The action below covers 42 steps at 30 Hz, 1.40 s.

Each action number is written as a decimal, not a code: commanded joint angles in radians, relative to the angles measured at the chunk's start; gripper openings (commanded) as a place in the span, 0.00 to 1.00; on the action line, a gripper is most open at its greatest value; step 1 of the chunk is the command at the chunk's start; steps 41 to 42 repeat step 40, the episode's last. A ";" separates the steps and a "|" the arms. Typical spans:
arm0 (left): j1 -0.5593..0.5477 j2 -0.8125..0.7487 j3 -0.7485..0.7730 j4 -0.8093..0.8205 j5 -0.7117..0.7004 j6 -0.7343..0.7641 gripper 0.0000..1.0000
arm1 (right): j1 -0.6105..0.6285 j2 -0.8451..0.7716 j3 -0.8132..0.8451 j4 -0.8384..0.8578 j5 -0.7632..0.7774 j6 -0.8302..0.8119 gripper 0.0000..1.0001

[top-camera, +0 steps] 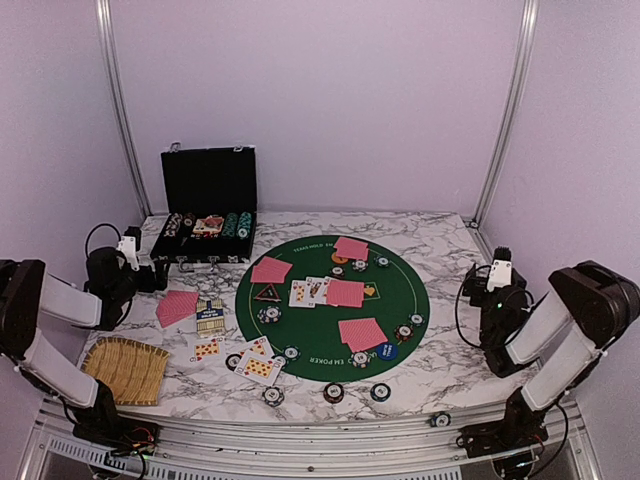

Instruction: Distribute texas hold em gaming equipment

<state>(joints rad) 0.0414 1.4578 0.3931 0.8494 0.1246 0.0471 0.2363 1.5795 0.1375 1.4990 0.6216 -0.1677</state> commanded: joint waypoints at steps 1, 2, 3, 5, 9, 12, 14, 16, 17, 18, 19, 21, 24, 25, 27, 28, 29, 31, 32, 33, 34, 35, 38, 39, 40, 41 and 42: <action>0.003 -0.030 -0.026 0.078 -0.048 -0.029 0.99 | -0.012 0.002 -0.016 0.128 -0.075 -0.029 0.99; 0.002 -0.024 -0.059 0.122 -0.059 -0.038 0.99 | -0.012 0.015 -0.031 0.181 -0.069 -0.033 0.99; 0.001 0.006 -0.112 0.249 -0.056 -0.039 0.99 | -0.012 0.027 -0.043 0.223 -0.063 -0.035 0.99; -0.003 0.091 -0.169 0.494 -0.050 -0.039 0.99 | -0.012 0.035 -0.060 0.265 -0.057 -0.033 0.99; -0.012 0.074 -0.143 0.409 -0.056 -0.032 0.99 | -0.014 0.043 -0.046 0.258 -0.064 -0.036 0.99; -0.011 0.074 -0.142 0.404 -0.057 -0.033 0.99 | -0.065 -0.004 0.035 0.042 -0.139 0.025 0.99; -0.010 0.075 -0.141 0.404 -0.057 -0.033 0.99 | -0.158 -0.003 0.114 -0.174 -0.258 0.123 0.99; -0.010 0.072 -0.143 0.403 -0.058 -0.032 0.99 | -0.182 0.028 0.091 -0.111 -0.293 0.121 0.99; -0.010 0.071 -0.144 0.404 -0.059 -0.032 0.99 | -0.183 0.011 0.093 -0.141 -0.291 0.131 0.99; -0.010 0.071 -0.145 0.403 -0.059 -0.034 0.99 | -0.182 0.013 0.091 -0.131 -0.291 0.130 0.99; -0.010 0.071 -0.145 0.403 -0.060 -0.033 0.99 | -0.183 0.026 0.086 -0.096 -0.292 0.120 0.99; -0.011 0.071 -0.145 0.404 -0.061 -0.034 0.99 | -0.182 0.016 0.083 -0.106 -0.291 0.123 0.99; -0.011 0.071 -0.145 0.404 -0.062 -0.034 0.99 | -0.181 0.025 0.080 -0.080 -0.293 0.117 0.99; -0.011 0.072 -0.145 0.404 -0.062 -0.034 0.99 | -0.180 0.020 0.081 -0.095 -0.291 0.119 0.99; -0.010 0.071 -0.145 0.404 -0.061 -0.033 0.99 | -0.181 0.023 0.081 -0.087 -0.290 0.118 0.99; -0.010 0.071 -0.145 0.404 -0.061 -0.034 0.99 | -0.181 0.023 0.080 -0.086 -0.290 0.117 0.99; -0.010 0.070 -0.145 0.404 -0.062 -0.034 0.99 | -0.181 0.021 0.082 -0.093 -0.290 0.118 0.99; -0.011 0.070 -0.145 0.404 -0.061 -0.034 0.99 | -0.181 0.024 0.082 -0.087 -0.290 0.117 0.99; -0.010 0.071 -0.145 0.404 -0.061 -0.033 0.99 | -0.181 0.023 0.082 -0.089 -0.290 0.118 0.99; -0.011 0.071 -0.145 0.404 -0.062 -0.033 0.99 | -0.182 0.022 0.082 -0.089 -0.290 0.118 0.99; -0.011 0.070 -0.145 0.404 -0.062 -0.033 0.99 | -0.182 0.024 0.082 -0.088 -0.290 0.117 0.99; -0.011 0.070 -0.145 0.404 -0.062 -0.034 0.99 | -0.180 0.024 0.082 -0.089 -0.290 0.117 0.99; -0.011 0.071 -0.145 0.404 -0.062 -0.033 0.99 | -0.180 0.024 0.085 -0.092 -0.290 0.116 0.99; -0.010 0.071 -0.145 0.404 -0.061 -0.034 0.99 | -0.177 0.025 0.086 -0.093 -0.289 0.113 0.99; -0.010 0.071 -0.145 0.404 -0.061 -0.034 0.99 | -0.176 0.027 0.088 -0.097 -0.288 0.111 0.99; -0.010 0.071 -0.145 0.404 -0.061 -0.034 0.99 | -0.176 0.027 0.088 -0.097 -0.288 0.111 0.99; -0.010 0.071 -0.145 0.404 -0.061 -0.034 0.99 | -0.176 0.027 0.088 -0.097 -0.288 0.111 0.99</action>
